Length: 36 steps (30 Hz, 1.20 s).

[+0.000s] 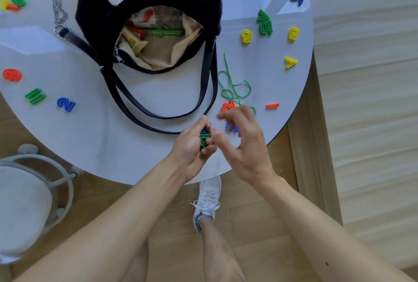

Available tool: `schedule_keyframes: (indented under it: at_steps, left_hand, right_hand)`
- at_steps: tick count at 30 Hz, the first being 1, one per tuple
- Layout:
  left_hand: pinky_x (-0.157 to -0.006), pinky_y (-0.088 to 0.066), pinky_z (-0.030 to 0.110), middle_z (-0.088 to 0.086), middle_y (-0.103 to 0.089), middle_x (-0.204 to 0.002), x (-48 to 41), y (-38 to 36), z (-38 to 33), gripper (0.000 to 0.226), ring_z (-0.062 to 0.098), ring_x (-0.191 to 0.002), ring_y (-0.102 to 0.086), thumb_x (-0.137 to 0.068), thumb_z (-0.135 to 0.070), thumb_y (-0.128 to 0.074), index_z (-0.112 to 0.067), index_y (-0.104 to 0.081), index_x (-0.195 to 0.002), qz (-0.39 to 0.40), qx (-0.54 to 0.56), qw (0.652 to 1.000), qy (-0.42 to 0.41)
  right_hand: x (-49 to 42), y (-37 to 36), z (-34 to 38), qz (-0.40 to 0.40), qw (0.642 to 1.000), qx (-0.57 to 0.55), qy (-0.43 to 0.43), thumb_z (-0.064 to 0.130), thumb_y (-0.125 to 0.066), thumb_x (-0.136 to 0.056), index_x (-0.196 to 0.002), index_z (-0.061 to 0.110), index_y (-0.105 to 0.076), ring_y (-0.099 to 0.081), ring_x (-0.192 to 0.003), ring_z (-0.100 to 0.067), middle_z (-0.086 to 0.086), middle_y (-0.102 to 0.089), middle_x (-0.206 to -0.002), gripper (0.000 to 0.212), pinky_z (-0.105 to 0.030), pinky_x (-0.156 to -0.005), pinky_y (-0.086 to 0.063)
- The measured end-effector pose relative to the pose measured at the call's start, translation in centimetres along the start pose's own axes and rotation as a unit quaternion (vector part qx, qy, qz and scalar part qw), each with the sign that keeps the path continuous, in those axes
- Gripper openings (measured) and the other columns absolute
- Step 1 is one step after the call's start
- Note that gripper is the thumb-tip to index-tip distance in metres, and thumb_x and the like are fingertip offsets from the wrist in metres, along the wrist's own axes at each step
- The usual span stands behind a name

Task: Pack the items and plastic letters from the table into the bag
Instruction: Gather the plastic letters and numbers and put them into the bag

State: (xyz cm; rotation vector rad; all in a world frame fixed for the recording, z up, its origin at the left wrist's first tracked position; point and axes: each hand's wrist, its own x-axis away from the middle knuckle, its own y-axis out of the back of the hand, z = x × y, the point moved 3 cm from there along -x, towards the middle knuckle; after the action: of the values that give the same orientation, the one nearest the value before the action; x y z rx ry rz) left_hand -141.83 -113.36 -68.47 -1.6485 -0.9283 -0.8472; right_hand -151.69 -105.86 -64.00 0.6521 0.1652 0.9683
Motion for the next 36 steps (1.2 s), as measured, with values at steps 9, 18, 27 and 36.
schedule_keyframes:
  at_steps: [9,18,27,36]
  left_hand:
    - [-0.036,-0.025,0.013,0.002,-0.047,-0.065,0.3,0.9,0.1,0.034,0.008,-0.047,-0.036,-0.105,-0.029,-0.045,-0.013,-0.049,-0.075,-0.018,-0.034,0.999,-0.005]
    - [-0.037,-0.027,0.015,0.003,-0.047,-0.068,1.1,1.9,2.0,0.033,0.01,-0.049,-0.037,-0.105,-0.026,-0.045,-0.012,-0.049,-0.076,-0.049,-0.044,0.998,0.009]
    - [-0.038,-0.031,0.016,0.005,-0.047,-0.067,0.1,0.9,1.5,0.036,0.012,-0.049,-0.04,-0.106,-0.027,-0.045,-0.011,-0.05,-0.074,-0.08,-0.05,0.996,-0.001]
    - [-0.044,-0.047,0.021,0.007,-0.053,-0.069,-2.1,-0.9,0.4,0.044,0.014,-0.056,-0.046,-0.104,-0.043,-0.041,-0.01,-0.054,-0.079,-0.075,-0.039,0.996,0.028]
  right_hand:
    - [-5.3,0.2,-7.2,0.199,0.896,0.396,-0.001,0.062,-0.086,-0.057,-0.158,0.038,0.002,-0.023,-0.148,-0.035,-0.01,0.006,-0.166,0.136,-0.049,-0.098,-0.047]
    - [-6.4,-0.4,-7.3,0.196,0.892,0.4,0.072,0.019,-0.07,-0.089,-0.126,0.02,-0.054,-0.038,-0.118,-0.029,-0.01,-0.039,-0.136,0.04,-0.044,-0.07,-0.058]
    - [-7.0,-0.8,-7.4,0.211,0.918,0.333,0.054,0.02,-0.071,-0.079,-0.097,0.016,-0.056,-0.04,-0.094,-0.024,-0.006,-0.038,-0.115,0.024,-0.031,-0.063,-0.036]
    - [-7.4,2.7,-4.2,0.113,0.986,0.093,-0.074,0.017,-0.076,-0.073,-0.085,0.02,-0.068,-0.054,-0.088,-0.02,-0.003,-0.045,-0.101,0.015,-0.029,-0.069,-0.048]
